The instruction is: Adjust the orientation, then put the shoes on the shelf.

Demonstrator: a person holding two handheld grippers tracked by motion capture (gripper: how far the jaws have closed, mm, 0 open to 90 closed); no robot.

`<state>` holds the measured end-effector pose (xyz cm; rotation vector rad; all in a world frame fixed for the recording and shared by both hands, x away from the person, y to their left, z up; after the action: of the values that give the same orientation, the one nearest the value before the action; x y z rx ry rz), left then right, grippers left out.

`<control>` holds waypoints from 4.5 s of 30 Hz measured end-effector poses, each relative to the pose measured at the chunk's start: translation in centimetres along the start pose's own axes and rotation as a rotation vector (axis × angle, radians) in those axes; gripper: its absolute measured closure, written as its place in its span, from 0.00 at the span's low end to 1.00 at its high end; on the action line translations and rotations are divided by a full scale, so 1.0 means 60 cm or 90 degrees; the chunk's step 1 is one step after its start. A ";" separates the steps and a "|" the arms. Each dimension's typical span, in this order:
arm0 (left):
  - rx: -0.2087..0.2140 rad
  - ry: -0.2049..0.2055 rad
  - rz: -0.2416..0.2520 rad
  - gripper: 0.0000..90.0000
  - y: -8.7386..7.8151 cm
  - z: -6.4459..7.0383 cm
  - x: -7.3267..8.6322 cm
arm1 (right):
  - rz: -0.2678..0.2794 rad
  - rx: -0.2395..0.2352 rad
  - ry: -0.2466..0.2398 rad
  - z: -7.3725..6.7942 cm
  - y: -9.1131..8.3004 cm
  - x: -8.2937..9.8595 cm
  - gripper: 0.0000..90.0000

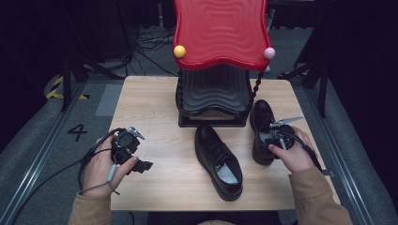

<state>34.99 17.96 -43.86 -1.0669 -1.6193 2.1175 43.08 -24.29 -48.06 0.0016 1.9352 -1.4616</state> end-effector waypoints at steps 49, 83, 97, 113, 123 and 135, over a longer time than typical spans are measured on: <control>0.018 0.030 0.002 0.21 0.015 -0.001 -0.051 | -0.021 -0.149 -0.221 -0.109 -0.129 0.037 0.84; 0.019 0.034 -0.009 0.21 0.019 0.003 -0.055 | -0.059 -0.185 -0.399 -0.159 -0.031 0.061 0.82; 0.027 0.032 -0.008 0.21 0.023 0.003 -0.059 | -0.094 -0.225 -0.388 -0.178 -0.025 0.079 0.83; 0.021 0.033 -0.009 0.21 0.021 0.002 -0.058 | -0.103 -0.214 -0.315 -0.178 -0.047 0.076 0.69; 0.009 0.029 -0.012 0.21 0.023 -0.001 -0.051 | -0.066 -0.169 -0.207 -0.167 -0.076 0.044 0.63; -0.039 0.043 -0.004 0.23 0.024 0.000 -0.043 | -0.082 -0.142 -0.049 -0.173 -0.054 0.012 0.60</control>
<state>37.10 15.89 -44.15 -1.1383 -1.6643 2.0169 35.81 -16.97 -44.50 -0.2811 2.0569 -1.2984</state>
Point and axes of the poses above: each handheld gripper's, and its own axes: y roughly forward along the jaws, x roughly out of its underside, z roughly to its right, the point moved 8 cm from there along y, roughly forward along the jaws, and after that the axes turned 2 degrees about y, right-handed, at the moved point
